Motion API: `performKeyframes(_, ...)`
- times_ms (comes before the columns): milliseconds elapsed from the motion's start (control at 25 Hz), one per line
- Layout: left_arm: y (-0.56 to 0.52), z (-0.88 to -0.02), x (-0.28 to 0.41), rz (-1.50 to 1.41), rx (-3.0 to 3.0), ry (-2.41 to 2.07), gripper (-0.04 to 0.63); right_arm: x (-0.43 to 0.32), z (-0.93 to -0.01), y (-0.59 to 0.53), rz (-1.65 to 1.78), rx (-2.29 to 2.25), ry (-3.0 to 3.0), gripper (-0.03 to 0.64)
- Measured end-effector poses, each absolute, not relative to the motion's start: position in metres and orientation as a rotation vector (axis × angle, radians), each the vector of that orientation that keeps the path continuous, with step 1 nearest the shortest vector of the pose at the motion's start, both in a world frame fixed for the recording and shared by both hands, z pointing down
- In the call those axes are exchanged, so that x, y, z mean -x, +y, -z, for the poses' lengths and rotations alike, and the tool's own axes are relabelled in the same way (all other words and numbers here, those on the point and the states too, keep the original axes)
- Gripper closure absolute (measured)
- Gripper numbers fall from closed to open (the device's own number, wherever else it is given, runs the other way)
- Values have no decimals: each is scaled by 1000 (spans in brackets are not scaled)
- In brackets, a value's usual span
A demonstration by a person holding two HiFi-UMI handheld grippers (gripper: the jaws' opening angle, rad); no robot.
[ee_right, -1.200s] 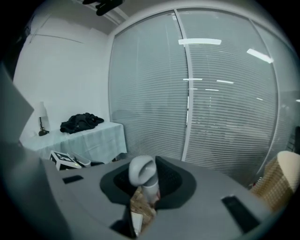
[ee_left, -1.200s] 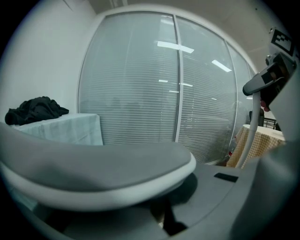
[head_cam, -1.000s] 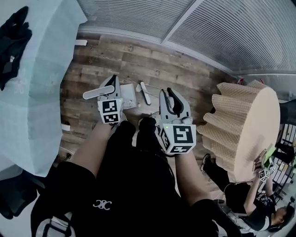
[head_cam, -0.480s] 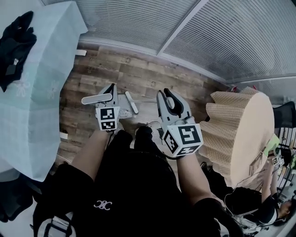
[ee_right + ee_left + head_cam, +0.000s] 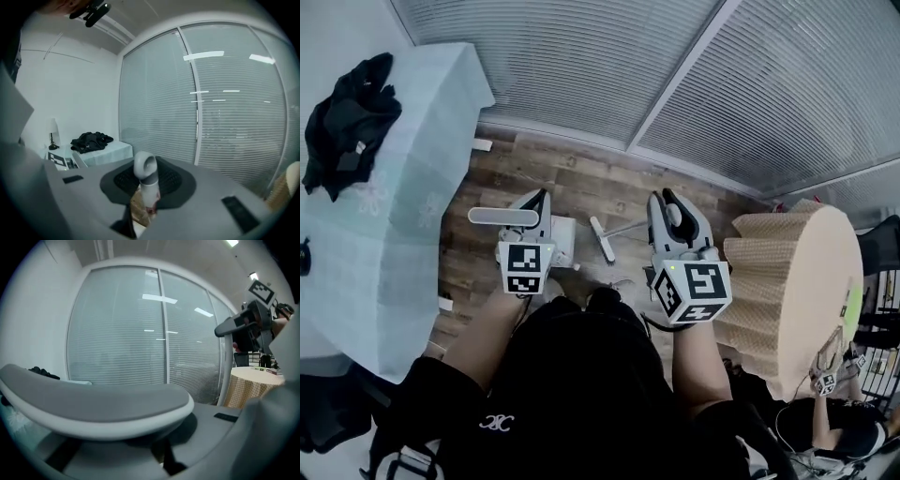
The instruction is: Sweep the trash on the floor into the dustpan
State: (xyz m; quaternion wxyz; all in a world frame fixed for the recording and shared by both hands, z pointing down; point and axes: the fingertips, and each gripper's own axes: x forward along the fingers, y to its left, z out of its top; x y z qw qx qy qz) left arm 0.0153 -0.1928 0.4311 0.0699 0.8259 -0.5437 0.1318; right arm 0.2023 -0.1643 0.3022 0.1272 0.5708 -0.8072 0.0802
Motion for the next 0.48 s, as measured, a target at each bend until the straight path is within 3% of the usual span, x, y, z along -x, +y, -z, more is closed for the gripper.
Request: performKeyframes(480, -200, -321, -24, -377, -2551, -1558, 598, -213, -304, -167, -224, -1907, -2236, 534)
